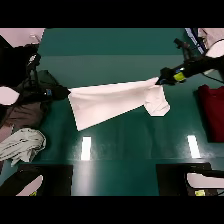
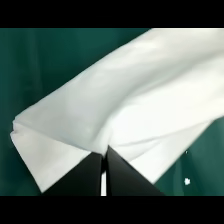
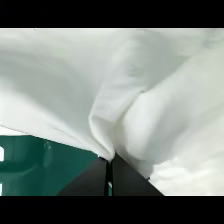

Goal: Fold the shirts.

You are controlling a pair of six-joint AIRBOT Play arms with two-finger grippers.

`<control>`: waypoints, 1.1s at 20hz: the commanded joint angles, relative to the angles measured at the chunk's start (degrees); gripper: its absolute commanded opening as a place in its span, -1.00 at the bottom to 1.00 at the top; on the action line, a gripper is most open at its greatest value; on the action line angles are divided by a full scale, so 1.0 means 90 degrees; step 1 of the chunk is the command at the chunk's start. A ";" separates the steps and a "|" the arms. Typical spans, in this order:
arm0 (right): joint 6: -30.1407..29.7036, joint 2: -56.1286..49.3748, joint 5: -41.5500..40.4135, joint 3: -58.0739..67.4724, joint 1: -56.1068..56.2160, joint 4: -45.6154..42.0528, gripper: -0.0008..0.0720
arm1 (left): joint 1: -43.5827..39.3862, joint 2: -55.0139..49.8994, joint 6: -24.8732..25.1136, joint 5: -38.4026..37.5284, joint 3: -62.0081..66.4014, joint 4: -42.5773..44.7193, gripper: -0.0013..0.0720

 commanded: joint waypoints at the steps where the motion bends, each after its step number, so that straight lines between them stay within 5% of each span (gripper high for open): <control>1: -0.0080 -0.0801 -0.1146 0.0345 0.0240 0.0007 -0.93 | 0.0005 -0.0673 -0.0063 0.1399 0.0024 0.0046 -0.89; 3: -0.0078 -0.0991 -0.1409 0.0862 0.0272 0.0010 -0.91 | 0.0005 -0.1049 -0.0155 0.1445 0.0447 0.0046 -0.86; 4: -0.0078 -0.1061 -0.1469 0.1144 0.0272 0.0005 -0.59 | 0.0002 -0.1214 -0.0163 0.1435 0.0663 0.0046 -0.20; 5: -0.0078 -0.1120 -0.1486 0.1413 0.0248 0.0007 0.16 | 0.0005 -0.1348 -0.0182 0.1426 0.0845 0.0046 0.28; 6: -0.0075 -0.1122 -0.1409 0.1625 0.0170 0.0007 0.38 | 0.0005 -0.1450 -0.0226 0.1396 0.1018 0.0056 0.31; 9: -0.0078 -0.1061 -0.0350 0.2178 -0.0114 0.0005 0.36 | 0.0289 -0.1474 -0.0226 0.0833 0.1392 0.0119 0.31; 12: -0.0238 -0.0624 0.0719 0.1712 -0.0420 0.0005 0.36 | 0.1030 -0.1477 -0.0131 -0.0964 0.1438 0.0121 0.31; 15: -0.0306 0.0141 0.0573 0.0374 -0.0522 0.0010 0.36 | 0.1389 -0.1474 0.0367 -0.2290 0.0814 0.0114 0.31; 17: -0.0306 0.0597 0.0131 -0.0437 -0.0512 0.0010 0.22 | 0.1370 -0.1467 0.0503 -0.2438 0.0129 -0.0126 0.31; 22: -0.0306 0.1309 -0.0345 -0.1676 -0.0515 0.0051 0.22 | 0.1372 -0.1462 0.0877 -0.1763 -0.1367 -0.1061 0.31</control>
